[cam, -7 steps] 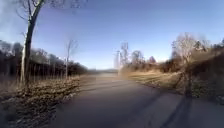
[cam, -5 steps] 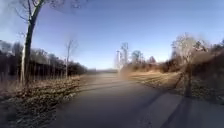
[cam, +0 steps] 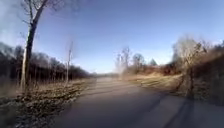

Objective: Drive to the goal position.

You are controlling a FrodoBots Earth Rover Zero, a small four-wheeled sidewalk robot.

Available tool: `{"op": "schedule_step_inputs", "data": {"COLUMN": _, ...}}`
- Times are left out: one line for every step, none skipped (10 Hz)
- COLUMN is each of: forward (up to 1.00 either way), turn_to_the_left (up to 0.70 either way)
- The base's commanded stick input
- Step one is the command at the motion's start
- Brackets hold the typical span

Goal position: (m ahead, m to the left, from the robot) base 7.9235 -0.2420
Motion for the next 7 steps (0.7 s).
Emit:
{"op": "schedule_step_inputs", "data": {"forward": 1.00, "turn_to_the_left": 0.00}}
{"op": "schedule_step_inputs", "data": {"forward": 1.00, "turn_to_the_left": 0.00}}
{"op": "schedule_step_inputs", "data": {"forward": 1.00, "turn_to_the_left": 0.00}}
{"op": "schedule_step_inputs", "data": {"forward": 0.30, "turn_to_the_left": 0.00}}
{"op": "schedule_step_inputs", "data": {"forward": 0.00, "turn_to_the_left": 0.00}}
{"op": "schedule_step_inputs", "data": {"forward": 0.00, "turn_to_the_left": 0.00}}
{"op": "schedule_step_inputs", "data": {"forward": 0.00, "turn_to_the_left": 0.00}}
